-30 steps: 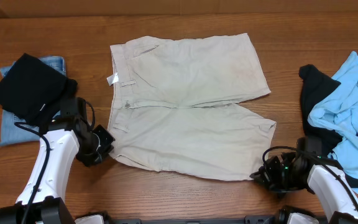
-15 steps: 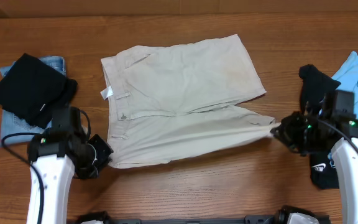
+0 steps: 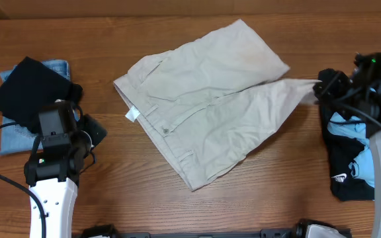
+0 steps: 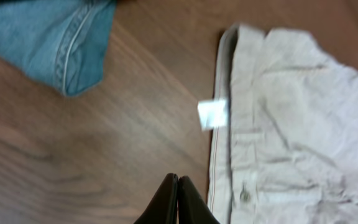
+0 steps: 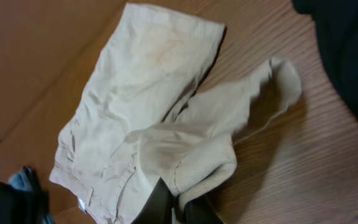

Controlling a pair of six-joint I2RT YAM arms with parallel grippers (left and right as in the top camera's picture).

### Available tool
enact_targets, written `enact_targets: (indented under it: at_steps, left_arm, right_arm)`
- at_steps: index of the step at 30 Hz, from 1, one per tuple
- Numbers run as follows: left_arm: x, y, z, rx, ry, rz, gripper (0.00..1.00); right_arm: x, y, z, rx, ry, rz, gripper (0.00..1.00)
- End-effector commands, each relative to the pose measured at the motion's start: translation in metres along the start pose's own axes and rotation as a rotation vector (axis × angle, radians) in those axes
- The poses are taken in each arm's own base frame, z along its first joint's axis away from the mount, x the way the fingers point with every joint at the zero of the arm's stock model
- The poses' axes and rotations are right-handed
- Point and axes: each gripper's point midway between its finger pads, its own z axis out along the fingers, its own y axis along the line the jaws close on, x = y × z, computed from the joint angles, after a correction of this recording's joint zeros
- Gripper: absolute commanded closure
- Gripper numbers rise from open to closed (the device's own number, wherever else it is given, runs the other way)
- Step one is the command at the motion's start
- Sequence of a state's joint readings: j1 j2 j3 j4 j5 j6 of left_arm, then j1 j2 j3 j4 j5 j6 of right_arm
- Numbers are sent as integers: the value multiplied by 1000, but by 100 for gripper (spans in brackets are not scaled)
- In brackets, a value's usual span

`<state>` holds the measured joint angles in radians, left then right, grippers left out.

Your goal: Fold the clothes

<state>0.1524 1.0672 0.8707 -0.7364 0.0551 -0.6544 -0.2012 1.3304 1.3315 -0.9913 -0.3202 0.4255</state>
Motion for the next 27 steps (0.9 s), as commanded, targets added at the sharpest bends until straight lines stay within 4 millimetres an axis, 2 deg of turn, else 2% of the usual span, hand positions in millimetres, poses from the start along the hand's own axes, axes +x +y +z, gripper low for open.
enact_targets:
  at_steps: [1, 8, 13, 16, 20, 24, 27]
  left_arm:
    - [-3, -11, -3, 45, 11, -33, 95]
    - [54, -25, 5, 99, 276, 24, 92]
    - [115, -61, 8, 175, 503, 83, 86]
    - [158, -74, 10, 142, 639, 78, 72]
    - [221, -89, 3, 100, 847, 73, 65]
    - [262, -95, 3, 51, 931, 94, 49]
    - [284, -95, 1, 8, 978, 94, 46]
  right_arm:
    - [0, 4, 16, 34, 33, -38, 96]
    - [9, -5, 41, 70, 108, -21, 96]
    - [9, -9, 44, 85, 115, -18, 96]
    - [9, -9, 44, 85, 114, -18, 96]
    - [9, -9, 44, 84, 114, -19, 96]
    - [9, -9, 44, 84, 116, -37, 96]
    - [10, -9, 44, 85, 118, -36, 96]
